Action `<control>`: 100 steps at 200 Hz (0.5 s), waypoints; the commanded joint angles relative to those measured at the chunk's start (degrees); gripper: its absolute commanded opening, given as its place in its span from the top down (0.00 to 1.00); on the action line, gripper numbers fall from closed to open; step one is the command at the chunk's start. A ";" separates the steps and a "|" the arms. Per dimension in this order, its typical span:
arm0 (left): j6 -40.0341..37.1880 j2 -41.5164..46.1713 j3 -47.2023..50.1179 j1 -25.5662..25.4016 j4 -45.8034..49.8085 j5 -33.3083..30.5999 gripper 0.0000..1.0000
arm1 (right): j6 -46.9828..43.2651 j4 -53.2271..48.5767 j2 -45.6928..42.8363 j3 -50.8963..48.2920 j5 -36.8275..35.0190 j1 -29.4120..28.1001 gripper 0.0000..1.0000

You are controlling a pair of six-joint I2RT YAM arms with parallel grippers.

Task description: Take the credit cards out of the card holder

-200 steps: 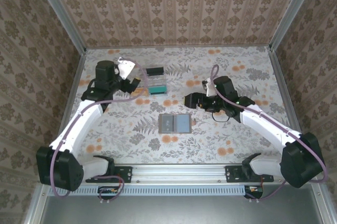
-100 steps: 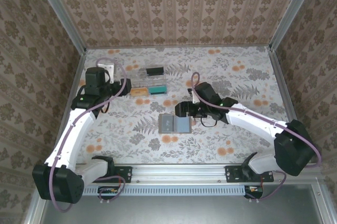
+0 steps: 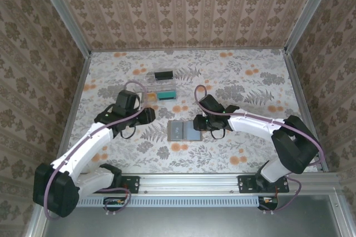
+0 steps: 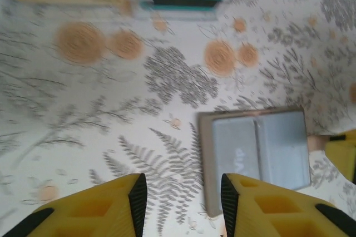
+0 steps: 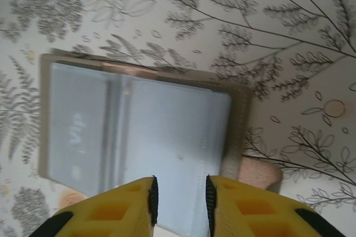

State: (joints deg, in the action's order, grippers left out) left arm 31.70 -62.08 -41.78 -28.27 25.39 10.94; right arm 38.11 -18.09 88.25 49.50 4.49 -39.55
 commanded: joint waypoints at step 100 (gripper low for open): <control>11.13 -18.76 3.45 -8.99 -18.08 12.04 0.62 | -0.93 -0.51 6.74 -0.62 -0.66 -0.35 0.71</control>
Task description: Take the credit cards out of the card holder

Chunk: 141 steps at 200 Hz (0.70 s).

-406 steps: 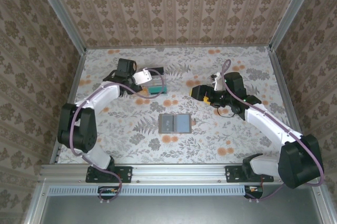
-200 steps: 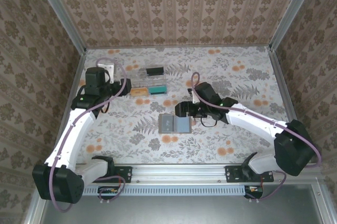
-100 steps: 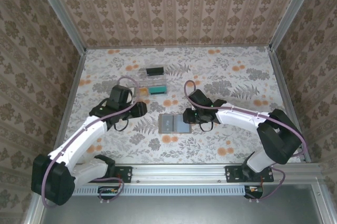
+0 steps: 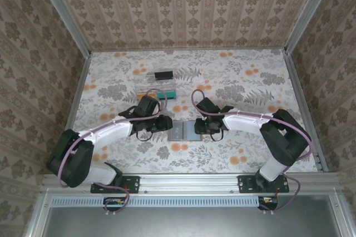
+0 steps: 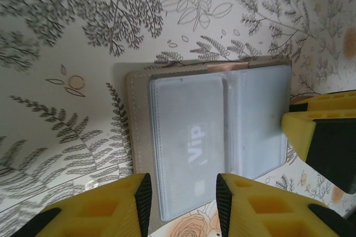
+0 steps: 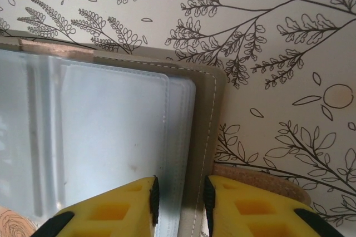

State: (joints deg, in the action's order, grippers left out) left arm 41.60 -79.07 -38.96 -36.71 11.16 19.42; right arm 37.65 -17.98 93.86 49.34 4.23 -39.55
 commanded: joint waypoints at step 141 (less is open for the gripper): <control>-0.97 -10.14 -1.29 -1.44 -0.13 2.52 0.66 | -0.03 -0.22 1.79 -0.56 -0.09 -0.35 0.77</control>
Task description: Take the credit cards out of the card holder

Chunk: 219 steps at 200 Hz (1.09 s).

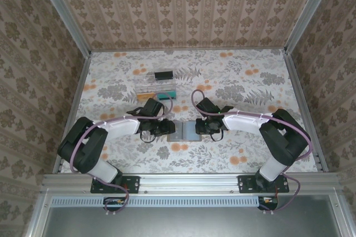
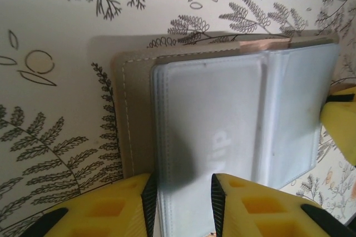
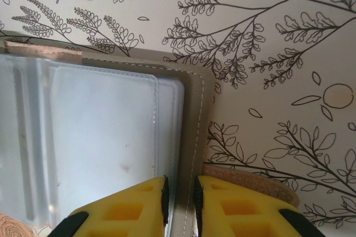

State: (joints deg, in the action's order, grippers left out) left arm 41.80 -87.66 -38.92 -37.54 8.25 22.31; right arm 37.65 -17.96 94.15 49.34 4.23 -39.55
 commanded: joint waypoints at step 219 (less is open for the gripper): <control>-2.23 2.77 -2.19 -1.35 2.77 0.50 0.57 | 0.85 0.55 1.59 -1.36 0.45 -0.44 0.74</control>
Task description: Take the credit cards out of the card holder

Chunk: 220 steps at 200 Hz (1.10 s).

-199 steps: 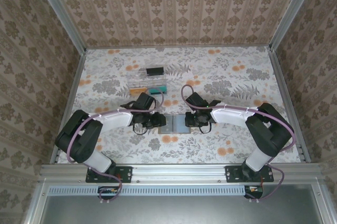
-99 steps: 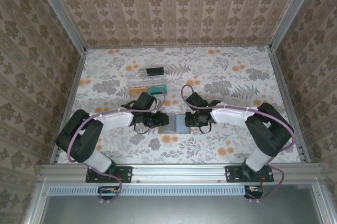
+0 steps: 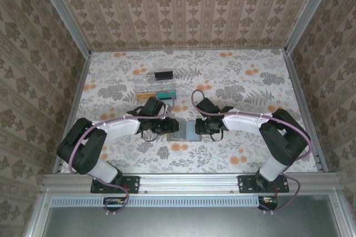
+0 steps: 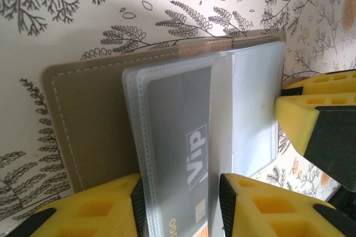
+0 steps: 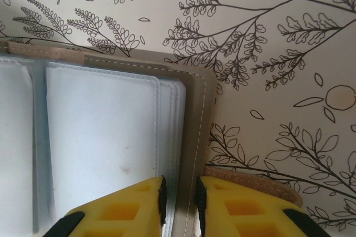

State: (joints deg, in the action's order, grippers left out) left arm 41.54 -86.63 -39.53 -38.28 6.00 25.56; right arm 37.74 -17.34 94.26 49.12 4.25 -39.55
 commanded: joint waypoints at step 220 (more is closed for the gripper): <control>-2.08 -4.25 -2.90 -0.99 0.50 2.77 0.58 | 0.50 -0.24 2.49 -0.45 0.47 -0.49 0.74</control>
State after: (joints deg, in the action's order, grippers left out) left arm 40.27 -89.32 -41.34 -38.54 9.85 23.90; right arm 37.89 -17.30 94.37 49.10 4.25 -39.55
